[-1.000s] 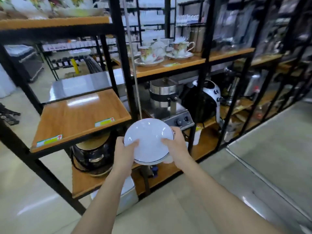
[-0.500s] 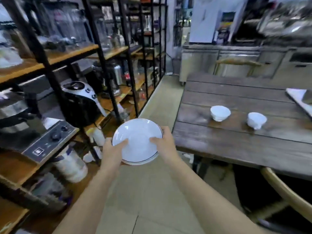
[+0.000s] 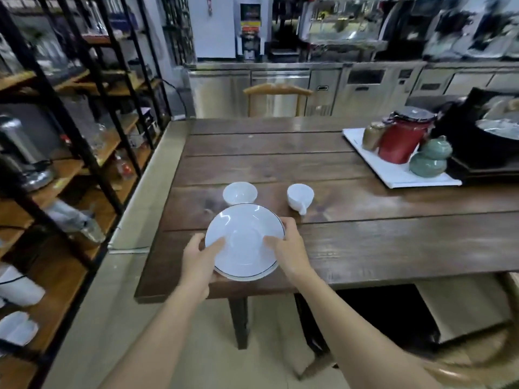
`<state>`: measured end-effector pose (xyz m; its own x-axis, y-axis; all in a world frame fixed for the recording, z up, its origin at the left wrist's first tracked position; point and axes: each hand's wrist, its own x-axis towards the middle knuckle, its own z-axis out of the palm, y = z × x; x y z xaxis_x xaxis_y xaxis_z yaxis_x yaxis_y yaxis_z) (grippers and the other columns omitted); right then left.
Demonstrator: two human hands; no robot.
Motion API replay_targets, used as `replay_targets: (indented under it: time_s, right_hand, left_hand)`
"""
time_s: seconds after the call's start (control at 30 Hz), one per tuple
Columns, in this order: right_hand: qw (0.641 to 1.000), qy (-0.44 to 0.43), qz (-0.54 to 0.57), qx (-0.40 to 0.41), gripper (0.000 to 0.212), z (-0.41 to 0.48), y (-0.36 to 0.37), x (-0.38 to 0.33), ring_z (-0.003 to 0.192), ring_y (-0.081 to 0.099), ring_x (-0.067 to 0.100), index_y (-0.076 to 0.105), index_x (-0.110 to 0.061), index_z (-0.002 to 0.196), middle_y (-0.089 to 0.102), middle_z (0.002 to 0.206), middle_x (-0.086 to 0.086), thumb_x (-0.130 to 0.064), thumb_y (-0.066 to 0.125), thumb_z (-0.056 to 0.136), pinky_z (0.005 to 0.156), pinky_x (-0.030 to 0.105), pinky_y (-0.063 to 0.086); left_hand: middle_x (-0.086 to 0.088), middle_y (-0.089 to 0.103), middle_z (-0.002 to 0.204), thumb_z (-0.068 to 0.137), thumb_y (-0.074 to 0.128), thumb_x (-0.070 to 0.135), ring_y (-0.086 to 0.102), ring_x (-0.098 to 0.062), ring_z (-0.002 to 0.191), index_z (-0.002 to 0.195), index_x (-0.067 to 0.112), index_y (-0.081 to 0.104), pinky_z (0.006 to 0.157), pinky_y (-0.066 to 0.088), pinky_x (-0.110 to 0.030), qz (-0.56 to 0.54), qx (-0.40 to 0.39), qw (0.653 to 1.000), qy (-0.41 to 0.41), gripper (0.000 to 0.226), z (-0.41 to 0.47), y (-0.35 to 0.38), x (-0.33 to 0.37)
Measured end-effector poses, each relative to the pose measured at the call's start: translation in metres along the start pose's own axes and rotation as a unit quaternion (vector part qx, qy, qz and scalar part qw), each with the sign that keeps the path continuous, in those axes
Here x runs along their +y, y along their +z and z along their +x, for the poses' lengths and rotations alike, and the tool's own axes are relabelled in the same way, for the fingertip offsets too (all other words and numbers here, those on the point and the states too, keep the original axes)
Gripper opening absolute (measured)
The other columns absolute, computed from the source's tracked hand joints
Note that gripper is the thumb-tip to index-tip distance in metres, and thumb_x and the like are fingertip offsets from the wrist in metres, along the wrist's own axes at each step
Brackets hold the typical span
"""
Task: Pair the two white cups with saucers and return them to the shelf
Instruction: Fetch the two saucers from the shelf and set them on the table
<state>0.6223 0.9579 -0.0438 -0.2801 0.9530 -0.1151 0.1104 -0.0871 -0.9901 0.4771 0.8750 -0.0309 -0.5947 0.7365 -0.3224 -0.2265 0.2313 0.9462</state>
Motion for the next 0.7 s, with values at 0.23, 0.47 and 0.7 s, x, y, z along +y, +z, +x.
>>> replay_targets:
  time_s: [0.23, 0.47, 0.7]
  right_hand:
    - [0.999, 0.028, -0.037, 0.026, 0.037, 0.050, -0.039, 0.035, 0.086, 0.054, 0.004, 0.044, -0.022, 0.108, 0.055, 0.094, -0.015, -0.012, 0.057, 0.075, 0.061, 0.021, 0.041]
    - [0.992, 0.072, -0.098, 0.021, 0.039, 0.086, -0.052, 0.062, 0.092, 0.057, 0.015, 0.035, -0.026, 0.105, 0.054, 0.096, -0.013, -0.026, 0.055, 0.072, 0.069, 0.030, 0.050]
    - [0.977, 0.087, -0.192, 0.006, 0.034, 0.117, -0.050, 0.074, 0.091, 0.049, 0.013, 0.032, -0.018, 0.107, 0.048, 0.101, -0.008, -0.020, 0.058, 0.086, 0.058, 0.011, 0.033]
  left_hand:
    - [-0.009, 0.062, 0.105, 0.084, 0.063, 0.012, 0.063, -0.026, 0.086, 0.103, 0.013, 0.060, 0.044, 0.055, -0.035, 0.021, -0.045, 0.997, -0.061, 0.019, 0.041, 0.051, -0.008]
    - [-0.004, 0.062, 0.097, 0.087, 0.054, 0.000, 0.061, -0.024, 0.082, 0.102, 0.016, 0.057, 0.045, 0.055, -0.034, 0.066, -0.079, 0.988, -0.112, 0.022, 0.086, 0.077, -0.020]
    - [0.000, 0.063, 0.086, 0.083, 0.060, -0.004, 0.061, -0.016, 0.078, 0.089, 0.017, 0.057, 0.058, 0.052, -0.031, 0.104, -0.076, 0.986, -0.102, 0.022, 0.124, 0.084, -0.032]
